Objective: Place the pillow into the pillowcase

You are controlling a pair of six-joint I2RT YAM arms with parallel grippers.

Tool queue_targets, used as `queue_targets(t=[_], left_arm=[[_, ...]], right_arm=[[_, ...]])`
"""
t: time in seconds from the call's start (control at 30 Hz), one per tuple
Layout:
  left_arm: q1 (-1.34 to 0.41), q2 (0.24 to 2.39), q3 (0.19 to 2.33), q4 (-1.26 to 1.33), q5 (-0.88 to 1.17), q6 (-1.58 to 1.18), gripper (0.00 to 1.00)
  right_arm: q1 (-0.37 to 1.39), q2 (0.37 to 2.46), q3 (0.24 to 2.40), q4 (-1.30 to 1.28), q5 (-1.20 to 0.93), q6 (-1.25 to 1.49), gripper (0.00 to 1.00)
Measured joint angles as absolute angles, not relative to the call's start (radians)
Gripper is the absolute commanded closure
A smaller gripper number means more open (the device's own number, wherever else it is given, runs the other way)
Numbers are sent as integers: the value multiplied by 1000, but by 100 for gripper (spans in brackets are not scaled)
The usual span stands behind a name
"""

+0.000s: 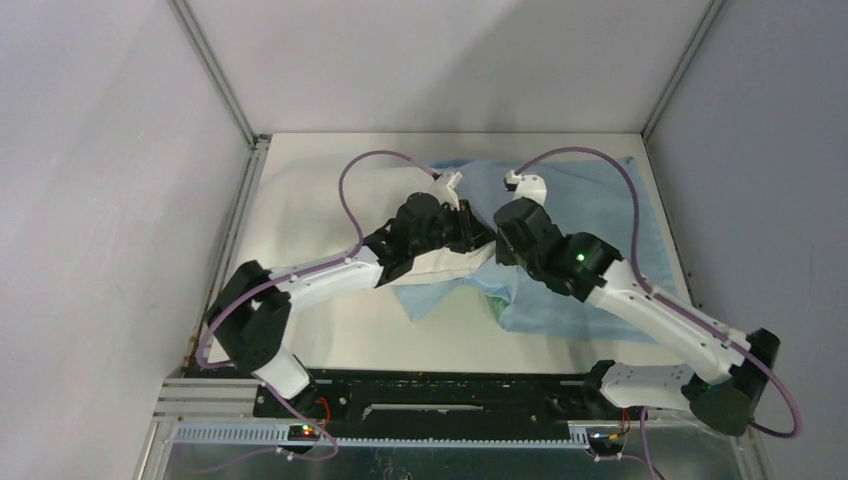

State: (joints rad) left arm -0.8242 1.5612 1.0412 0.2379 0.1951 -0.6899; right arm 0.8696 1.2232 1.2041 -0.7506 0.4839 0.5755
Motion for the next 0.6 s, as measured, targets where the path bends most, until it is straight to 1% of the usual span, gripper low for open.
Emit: queue_targets(t=[0.23, 0.33, 0.5, 0.6], left_arm=[[-833, 1690, 1040, 406, 194, -749, 100], [-844, 1749, 1046, 448, 171, -786, 100], [-858, 1843, 1124, 424, 53, -892, 100], [-858, 1867, 1157, 402, 2, -946, 100]], right_arm=[[908, 1067, 1157, -641, 414, 574, 100], [931, 1055, 1149, -601, 365, 562, 100], [999, 1090, 1137, -580, 347, 542, 100], [995, 1101, 1102, -550, 347, 545, 100]])
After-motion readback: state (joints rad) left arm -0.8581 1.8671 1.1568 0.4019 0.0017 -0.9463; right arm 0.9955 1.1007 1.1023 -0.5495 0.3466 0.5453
